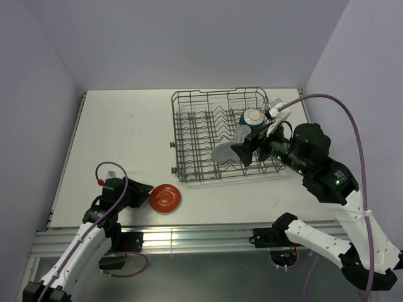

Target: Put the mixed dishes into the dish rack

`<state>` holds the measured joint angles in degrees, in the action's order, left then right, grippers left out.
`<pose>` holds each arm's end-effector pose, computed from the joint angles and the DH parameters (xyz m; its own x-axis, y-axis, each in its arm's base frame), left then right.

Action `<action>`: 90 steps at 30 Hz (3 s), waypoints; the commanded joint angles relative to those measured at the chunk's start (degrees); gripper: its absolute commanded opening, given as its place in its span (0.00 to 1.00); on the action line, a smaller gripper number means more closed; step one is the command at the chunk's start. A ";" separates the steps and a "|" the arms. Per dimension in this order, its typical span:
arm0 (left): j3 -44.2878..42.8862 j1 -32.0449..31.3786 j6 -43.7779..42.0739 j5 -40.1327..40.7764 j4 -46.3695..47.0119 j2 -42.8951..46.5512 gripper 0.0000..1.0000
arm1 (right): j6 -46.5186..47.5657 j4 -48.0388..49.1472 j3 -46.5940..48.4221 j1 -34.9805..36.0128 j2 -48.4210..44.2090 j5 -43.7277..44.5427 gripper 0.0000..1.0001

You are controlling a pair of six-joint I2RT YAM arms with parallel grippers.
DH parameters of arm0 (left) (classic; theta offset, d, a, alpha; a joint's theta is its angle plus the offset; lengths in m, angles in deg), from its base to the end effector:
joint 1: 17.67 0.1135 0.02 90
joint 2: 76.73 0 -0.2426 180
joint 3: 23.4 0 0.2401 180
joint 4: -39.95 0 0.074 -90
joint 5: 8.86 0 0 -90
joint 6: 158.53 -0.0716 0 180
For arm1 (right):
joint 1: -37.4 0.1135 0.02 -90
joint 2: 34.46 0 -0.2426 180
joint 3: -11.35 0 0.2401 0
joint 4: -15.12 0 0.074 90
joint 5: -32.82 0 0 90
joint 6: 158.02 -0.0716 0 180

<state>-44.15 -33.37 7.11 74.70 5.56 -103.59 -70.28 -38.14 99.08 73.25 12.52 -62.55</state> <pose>0.1448 -0.0490 0.1033 -0.4951 -0.8608 -0.1180 -0.5186 0.4018 -0.7547 0.1405 0.1098 0.4161 -0.2014 -0.0970 -0.9747 -0.6497 0.7579 0.0588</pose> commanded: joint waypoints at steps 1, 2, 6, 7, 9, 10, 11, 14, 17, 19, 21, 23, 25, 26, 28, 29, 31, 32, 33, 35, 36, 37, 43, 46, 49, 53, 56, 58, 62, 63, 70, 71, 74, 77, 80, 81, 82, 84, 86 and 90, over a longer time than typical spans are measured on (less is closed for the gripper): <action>2.50 0.24 -1.54 -2.44 4.63 1.27 0.47 | 0.06 1.08 -0.48 -0.08 -0.57 0.97 1.00; 2.94 0.24 -2.07 -3.05 5.50 1.36 0.47 | 0.24 1.08 -0.39 -0.08 -0.49 1.06 1.00; 5.14 0.24 -2.77 -7.35 9.37 0.75 0.46 | 0.77 0.90 -0.22 -0.08 -0.31 1.41 1.00; 5.05 0.24 -2.95 -7.71 9.46 0.31 0.46 | 0.94 0.90 -0.22 -0.08 -0.31 1.67 1.00; 4.09 0.24 -4.00 -7.54 7.02 -0.83 0.48 | 0.94 0.90 -0.30 -0.17 -0.31 1.85 1.00; 3.30 0.24 -5.05 -7.19 5.52 -1.10 0.49 | 0.94 1.25 -0.48 -0.17 -0.31 1.85 1.00; 2.16 0.24 -5.58 -6.93 4.29 -1.10 0.50 | 0.77 1.34 -0.57 -0.09 -0.22 1.76 1.00; -0.73 0.06 -4.55 -2.89 -4.13 0.04 0.51 | 0.42 1.78 -0.65 -0.17 -0.14 1.15 1.00; -1.27 -0.12 -0.41 -1.04 -9.24 1.97 0.53 | -0.02 2.31 -1.09 -0.17 -0.40 0.88 1.00; -1.80 -0.12 0.82 -0.16 -11.01 2.33 0.54 | -0.02 2.57 -1.45 -0.08 -0.49 0.62 1.00; -2.77 -0.12 1.44 0.28 -12.33 1.54 0.52 | -0.02 2.31 -1.53 -0.09 -0.49 0.53 1.00; -3.99 -0.12 1.80 0.20 -12.86 -0.12 0.50 | -0.11 2.05 -1.54 -0.17 -0.40 0.62 1.00; -5.14 -0.12 1.01 -0.33 -13.38 -1.62 0.49 | -0.02 2.22 -1.80 -0.17 -0.66 0.44 1.00; -6.36 -0.12 0.92 -0.59 -13.82 -3.10 0.49 | -0.02 2.22 -1.80 -0.09 -0.75 0.53 1.00; -7.42 -0.20 0.39 -1.56 -14.88 -4.17 0.49 | 0.06 2.40 -2.15 -0.08 -0.93 0.71 1.00; -7.95 -0.20 0.04 -2.08 -15.06 -4.52 0.49 | -0.02 2.40 -2.24 -0.17 -0.93 0.71 1.00; -8.65 -0.20 -1.27 -1.92 -15.49 -4.18 0.50 | -0.20 2.66 -2.76 -0.09 -1.01 0.62 1.00; -9.01 -0.20 -1.37 -1.48 -16.19 -3.57 0.51 | -0.37 2.84 -2.85 -0.17 -1.10 0.62 1.00; -8.84 -0.20 -1.37 -1.39 -15.94 -3.12 0.51 | -0.64 2.92 -3.11 -0.09 -1.19 0.53 1.00; -6.91 -0.20 -0.67 -3.05 -14.54 -2.07 0.52 | -0.90 3.54 -3.73 -0.17 -1.54 0.27 1.00; -6.12 -0.20 -0.49 -3.84 -12.53 -1.72 0.54 | -1.08 3.63 -3.91 -0.09 -1.54 0.18 1.00; -5.24 -0.20 -0.58 -5.33 -10.86 -1.37 0.55 | -1.08 3.45 -3.91 -0.17 -1.54 0.09 1.00; 1.53 -0.20 -0.22 -9.12 0.75 -2.06 0.58 | -0.90 2.40 -3.03 -0.08 -1.81 0.79 1.00; 1.45 -0.20 -2.06 -8.94 1.98 -4.43 0.58 | -0.90 1.52 -2.68 -0.17 -2.59 1.50 1.00; 2.06 -0.20 -3.04 -9.29 5.41 -6.19 0.57 | -0.99 1.26 -3.12 -0.17 -3.30 1.94 1.00; 4.61 -0.20 -2.86 -10.70 10.43 -7.43 0.50 | -1.69 0.73 -2.94 -0.09 -3.48 2.46 1.00; 5.93 -0.20 -3.13 -10.96 10.78 -6.20 0.43 | -2.39 1.34 -2.77 -0.17 -3.30 3.25 1.00; 6.11 -0.20 -3.56 -10.70 10.78 -5.76 0.38 | -2.57 1.69 -2.33 -0.09 -2.78 3.34 1.00; 8.22 -0.20 -4.44 -10.79 12.45 -6.80 0.13 | -2.66 1.61 -1.19 -0.08 -1.28 2.73 1.00; 8.13 -0.20 -4.71 -10.79 12.71 -7.16 0.06 | -2.57 1.61 -1.01 -0.17 -1.02 2.56 1.00; 0.41 -0.20 -7.17 -9.91 2.45 -7.08 0.00 | -3.71 2.57 -0.04 -0.08 1.70 1.85 1.00; -0.91 -0.29 -7.17 -10.00 0.52 -6.73 0.00 | -4.06 2.40 0.05 -0.08 2.23 0.89 1.00; -5.48 -0.73 -4.80 -11.50 -7.21 -5.49 0.00 | -4.41 1.87 0.84 -0.08 5.39 -0.35 1.00; -16.28 -0.73 -7.69 -6.76 -19.51 -6.28 0.00 | -5.38 2.84 0.14 -0.08 6.36 0.09 1.00; -24.02 -0.73 -8.49 -8.24 -24.88 -10.40 0.00 | -5.73 3.28 0.31 -0.08 8.03 -0.70 1.00; -27.17 -0.73 -9.01 -7.89 -26.12 -11.20 0.00 | -5.91 3.45 0.48 -0.08 9.00 -0.96 1.00; -28.68 -0.73 -9.36 -7.89 -26.83 -11.99 0.00 | -5.82 3.54 0.57 -0.08 9.53 -1.92 1.00; -32.89 -0.73 -10.15 -6.84 -29.11 -12.52 0.00 | -6.53 2.58 1.71 -0.08 11.45 -2.19 1.00; -35.97 -0.73 -11.82 -6.57 -30.17 -13.22 0.00 | -5.04 0.39 4.42 -0.08 13.39 -4.29 1.00; -46.24 -0.73 -14.72 -5.69 -36.31 -14.89 0.00 | -3.99 -2.60 7.60 0.09 17.18 -8.07 1.00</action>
<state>-82.14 -33.99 -4.26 68.36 -26.94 -118.41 -75.55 -38.92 102.38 73.25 28.63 -66.44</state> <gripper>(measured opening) 0.032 0.996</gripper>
